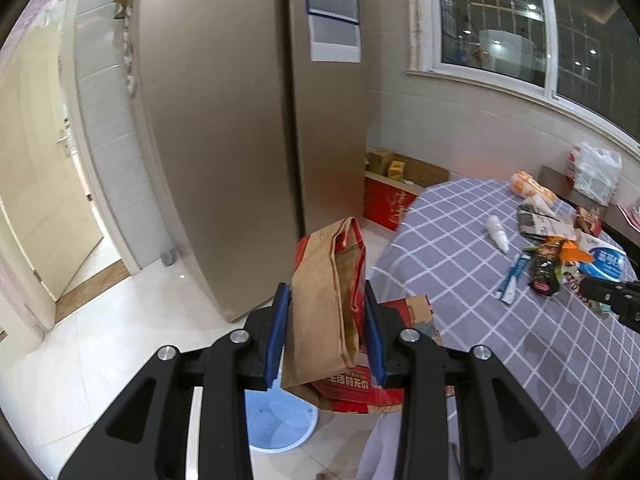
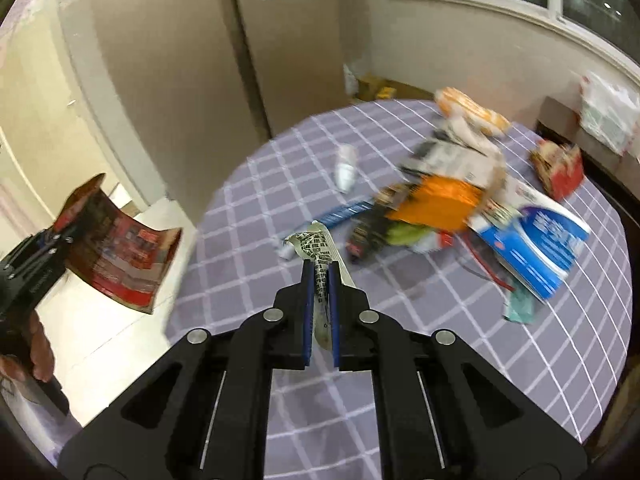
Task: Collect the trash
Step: 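Carry the paper bag and clear wrapper with both tools over the blue bin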
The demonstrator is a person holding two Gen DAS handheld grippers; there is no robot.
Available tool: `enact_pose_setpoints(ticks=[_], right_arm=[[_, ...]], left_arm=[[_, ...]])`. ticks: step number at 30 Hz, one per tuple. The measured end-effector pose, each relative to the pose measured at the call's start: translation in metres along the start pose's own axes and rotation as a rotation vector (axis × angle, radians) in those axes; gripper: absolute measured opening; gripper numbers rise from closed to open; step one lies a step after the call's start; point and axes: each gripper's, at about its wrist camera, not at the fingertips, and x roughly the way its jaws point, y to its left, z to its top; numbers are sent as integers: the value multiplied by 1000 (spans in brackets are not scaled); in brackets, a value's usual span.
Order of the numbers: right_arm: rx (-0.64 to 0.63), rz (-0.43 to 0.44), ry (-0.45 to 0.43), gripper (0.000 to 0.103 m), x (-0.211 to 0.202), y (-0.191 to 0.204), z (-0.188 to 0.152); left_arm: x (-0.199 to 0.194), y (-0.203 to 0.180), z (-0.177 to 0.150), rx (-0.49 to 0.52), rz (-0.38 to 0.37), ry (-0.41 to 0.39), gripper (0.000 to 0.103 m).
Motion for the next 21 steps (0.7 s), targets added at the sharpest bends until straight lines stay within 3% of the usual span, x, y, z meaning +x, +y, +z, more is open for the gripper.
enact_pose_setpoints(ticks=[8,21], right_arm=[[-102,106,13,7,19,67,16],[-227,254,146,7,92,177,21]], left_arm=[[-5,50,-6,-71,91,3,34],[17,114,-25,-143,205,89,34]])
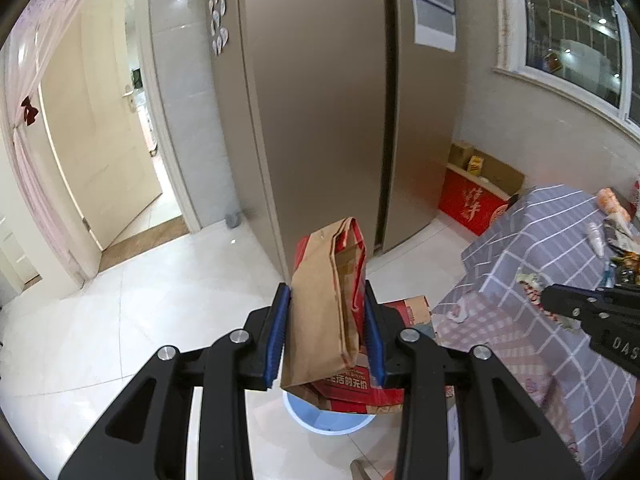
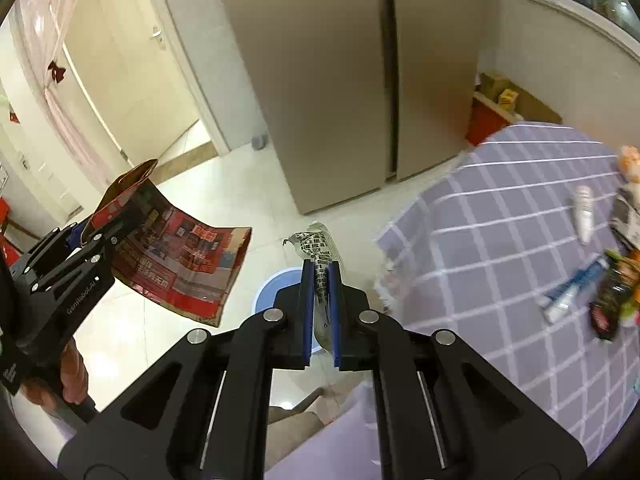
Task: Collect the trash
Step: 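Carry the paper bag and clear wrapper with both tools over the blue bin, then open both tools to drop the bag and wrapper into the bin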
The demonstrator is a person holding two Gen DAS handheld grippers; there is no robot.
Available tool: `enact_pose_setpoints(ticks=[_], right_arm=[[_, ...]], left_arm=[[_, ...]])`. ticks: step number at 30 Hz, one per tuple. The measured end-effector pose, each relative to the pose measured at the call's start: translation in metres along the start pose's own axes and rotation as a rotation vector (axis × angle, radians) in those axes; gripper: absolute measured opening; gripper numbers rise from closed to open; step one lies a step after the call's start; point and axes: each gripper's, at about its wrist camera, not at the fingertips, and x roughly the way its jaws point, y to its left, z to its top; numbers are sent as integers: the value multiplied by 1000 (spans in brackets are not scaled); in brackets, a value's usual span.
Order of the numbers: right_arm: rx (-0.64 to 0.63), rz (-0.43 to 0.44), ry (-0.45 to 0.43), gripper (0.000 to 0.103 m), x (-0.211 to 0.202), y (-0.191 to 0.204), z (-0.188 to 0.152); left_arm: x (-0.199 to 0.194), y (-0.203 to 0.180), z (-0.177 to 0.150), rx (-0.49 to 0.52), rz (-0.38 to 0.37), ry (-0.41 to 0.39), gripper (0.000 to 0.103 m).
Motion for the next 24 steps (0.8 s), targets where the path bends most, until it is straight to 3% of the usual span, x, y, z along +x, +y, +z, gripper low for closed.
enact_pose_setpoints(ticks=[5,7,24], right_arm=[[-7,11,50,7,31,13,8],[-7,11,69,7,41,16,10],[-72,24,276,7,127,55,-8]], left_arm=[[24,3,0,10,14,31,40],[36,3,1,23,50,37,54],[66,65,-36,-45,137,176,54]])
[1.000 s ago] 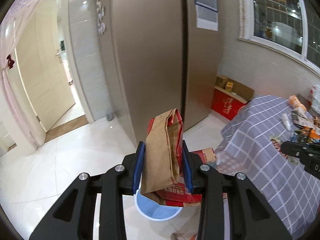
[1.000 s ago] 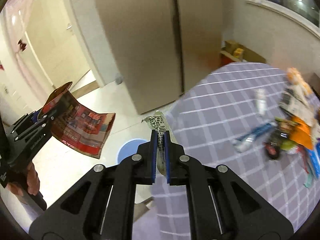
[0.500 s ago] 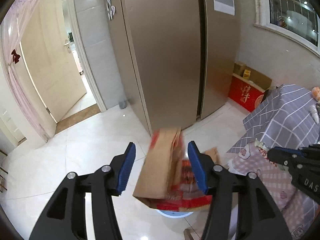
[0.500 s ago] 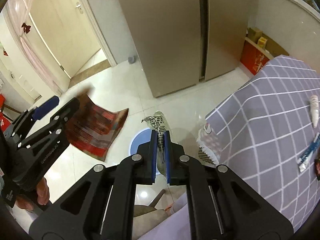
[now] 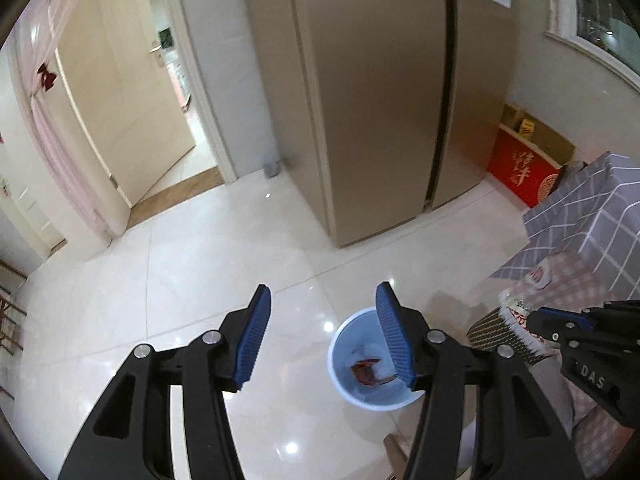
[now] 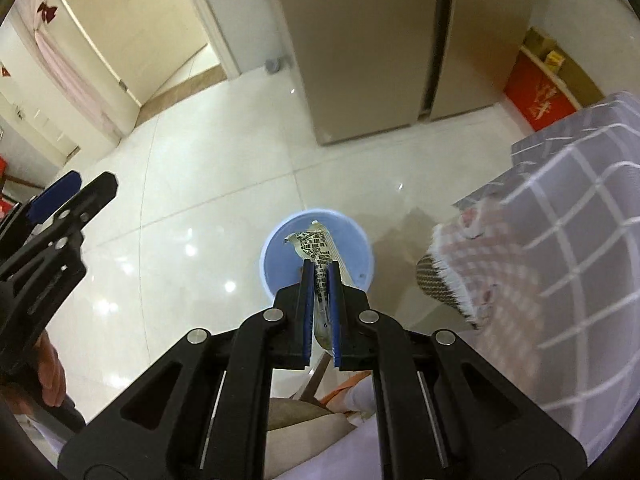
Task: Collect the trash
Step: 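Open both tools to drop the bag and wrapper into the bin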
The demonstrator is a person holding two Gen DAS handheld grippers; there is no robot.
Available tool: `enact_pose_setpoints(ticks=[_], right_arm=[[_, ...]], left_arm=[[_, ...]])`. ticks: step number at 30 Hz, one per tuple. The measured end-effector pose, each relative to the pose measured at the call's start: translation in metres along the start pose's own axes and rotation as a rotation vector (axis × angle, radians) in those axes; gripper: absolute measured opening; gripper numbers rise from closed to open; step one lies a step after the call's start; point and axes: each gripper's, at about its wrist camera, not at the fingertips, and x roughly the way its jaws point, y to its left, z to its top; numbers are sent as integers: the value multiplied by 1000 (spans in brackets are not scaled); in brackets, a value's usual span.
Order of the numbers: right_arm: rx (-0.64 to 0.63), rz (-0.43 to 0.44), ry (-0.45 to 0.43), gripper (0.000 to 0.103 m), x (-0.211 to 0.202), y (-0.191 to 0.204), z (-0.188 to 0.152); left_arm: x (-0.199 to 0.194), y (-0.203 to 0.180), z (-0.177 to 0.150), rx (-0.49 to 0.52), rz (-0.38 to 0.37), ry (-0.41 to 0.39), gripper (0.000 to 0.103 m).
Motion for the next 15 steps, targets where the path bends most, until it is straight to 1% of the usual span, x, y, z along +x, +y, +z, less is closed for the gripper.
enact_pose_setpoints(ticks=[3,5,7,8,9,10,12,15], right_arm=[[-16,23,26,7,12,11,4],[-30,46,26,7,15,20,9],[-53,63,15,10,15,27,12],[-58,61,10,31,15,29,13],[-55,42,13,77,17,31,16],[-47,32,1,84,16,31,16],[-35,52,-55,84,9,27,15],[-24,59,-32,84,12,21,11]], left_arm=[[3,15,-6,-25,26,25,54],[4,24,-11,-39,37,35,54],[2,31,-13,-47,47,39,56],[1,34,-14,-53,52,38,57],[0,37,-15,-57,53,37,59],[-1,39,-16,-61,52,35,59],[-3,38,-17,-65,50,33,60],[-5,37,-19,-61,48,30,60]])
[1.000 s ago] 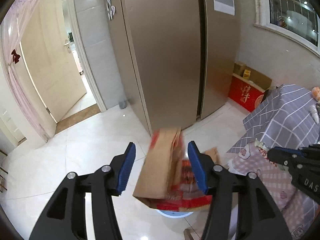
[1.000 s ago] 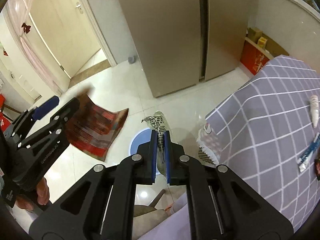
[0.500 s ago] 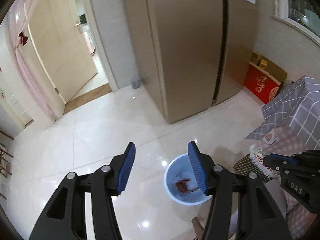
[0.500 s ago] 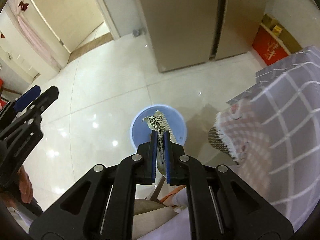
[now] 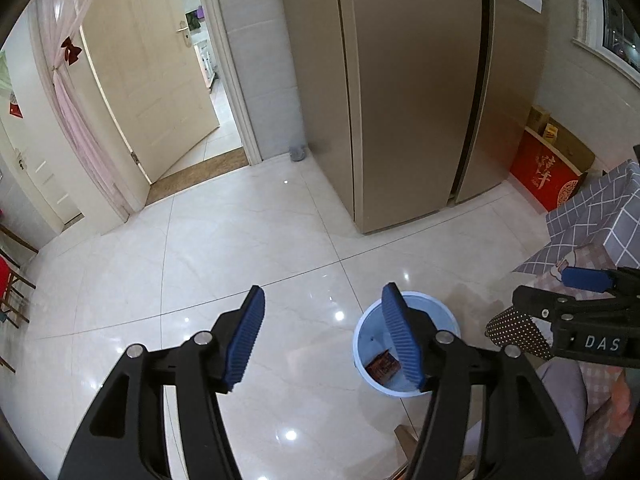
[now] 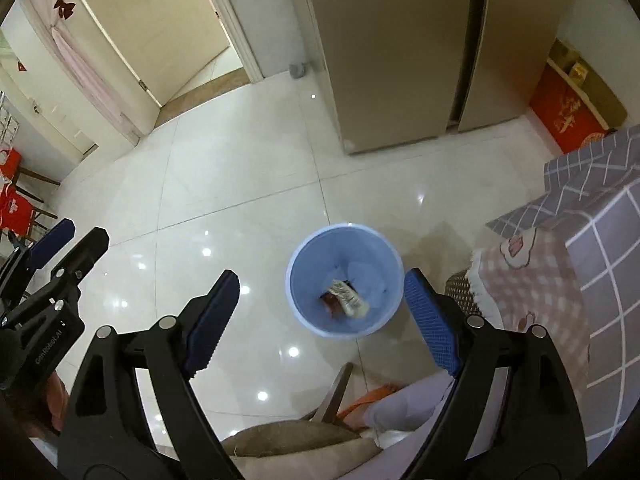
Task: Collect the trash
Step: 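Open both tools to drop the bag and wrapper into the bin, then grasp the blue toothpaste tube with the left tool while the right tool grasps the dark snack wrapper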
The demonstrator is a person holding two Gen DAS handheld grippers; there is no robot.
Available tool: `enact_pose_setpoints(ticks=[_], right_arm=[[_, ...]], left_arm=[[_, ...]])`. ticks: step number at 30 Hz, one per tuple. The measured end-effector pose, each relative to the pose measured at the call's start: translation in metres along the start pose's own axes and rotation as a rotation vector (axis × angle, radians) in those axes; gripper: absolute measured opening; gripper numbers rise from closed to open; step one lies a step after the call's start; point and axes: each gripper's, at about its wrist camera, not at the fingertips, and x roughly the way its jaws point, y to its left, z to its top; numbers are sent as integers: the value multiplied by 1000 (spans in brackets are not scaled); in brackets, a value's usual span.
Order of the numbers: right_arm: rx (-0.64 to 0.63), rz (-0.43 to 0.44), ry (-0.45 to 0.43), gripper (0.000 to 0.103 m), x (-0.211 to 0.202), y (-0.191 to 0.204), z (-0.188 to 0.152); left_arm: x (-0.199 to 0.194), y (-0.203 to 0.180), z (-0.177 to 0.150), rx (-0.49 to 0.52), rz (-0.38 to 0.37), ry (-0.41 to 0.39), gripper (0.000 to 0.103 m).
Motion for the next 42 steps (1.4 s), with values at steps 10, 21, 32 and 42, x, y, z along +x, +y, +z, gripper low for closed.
enact_pose_setpoints(ticks=[10,21,32,42], right_arm=[[17,-14,0,82,-13,-17,-14],[69,28,-99,82,-70,-39,-25],[151,-29,-234,82,-140,-89,-44],[295,-145,-313,82,-191,-161,-84]], left_arm=[[-12,-19,1,25,-36,-17,61],[-38,-65,13,86,-90,-70,63],[-81,-149,31,209,-200,-159,68],[-108,-243,31,357,-321,-199,68]])
